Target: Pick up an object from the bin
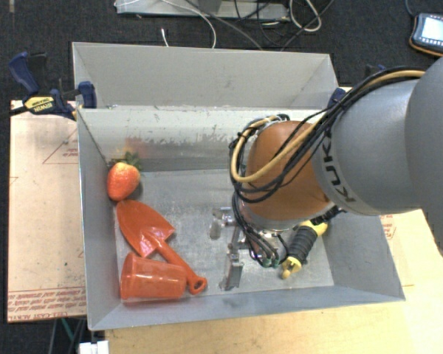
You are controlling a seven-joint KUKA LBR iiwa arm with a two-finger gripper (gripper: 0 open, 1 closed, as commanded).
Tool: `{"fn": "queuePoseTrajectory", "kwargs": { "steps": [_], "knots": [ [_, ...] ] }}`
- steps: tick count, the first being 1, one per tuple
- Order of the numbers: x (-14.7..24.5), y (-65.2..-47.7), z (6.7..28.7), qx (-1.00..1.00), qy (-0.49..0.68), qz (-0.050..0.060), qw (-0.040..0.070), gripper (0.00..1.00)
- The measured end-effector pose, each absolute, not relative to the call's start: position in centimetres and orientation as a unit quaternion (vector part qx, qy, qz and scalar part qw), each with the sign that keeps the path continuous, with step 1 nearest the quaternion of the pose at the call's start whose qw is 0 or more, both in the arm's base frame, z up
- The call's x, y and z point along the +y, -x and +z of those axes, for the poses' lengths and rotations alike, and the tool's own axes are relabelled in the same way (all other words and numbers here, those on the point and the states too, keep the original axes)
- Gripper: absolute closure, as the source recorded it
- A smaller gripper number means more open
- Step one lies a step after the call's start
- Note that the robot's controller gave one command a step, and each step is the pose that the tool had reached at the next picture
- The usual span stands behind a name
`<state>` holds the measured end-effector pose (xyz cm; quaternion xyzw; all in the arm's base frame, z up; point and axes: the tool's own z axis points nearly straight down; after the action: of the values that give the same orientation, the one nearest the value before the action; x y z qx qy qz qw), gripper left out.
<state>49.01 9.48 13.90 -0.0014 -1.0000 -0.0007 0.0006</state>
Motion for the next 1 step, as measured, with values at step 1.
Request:
{"fn": "queuePoseTrajectory", "kwargs": {
  "steps": [1],
  "knots": [
    [9.48,-49.01,13.90,-1.000,0.001,-0.001,0.001,0.00]
  ]
}}
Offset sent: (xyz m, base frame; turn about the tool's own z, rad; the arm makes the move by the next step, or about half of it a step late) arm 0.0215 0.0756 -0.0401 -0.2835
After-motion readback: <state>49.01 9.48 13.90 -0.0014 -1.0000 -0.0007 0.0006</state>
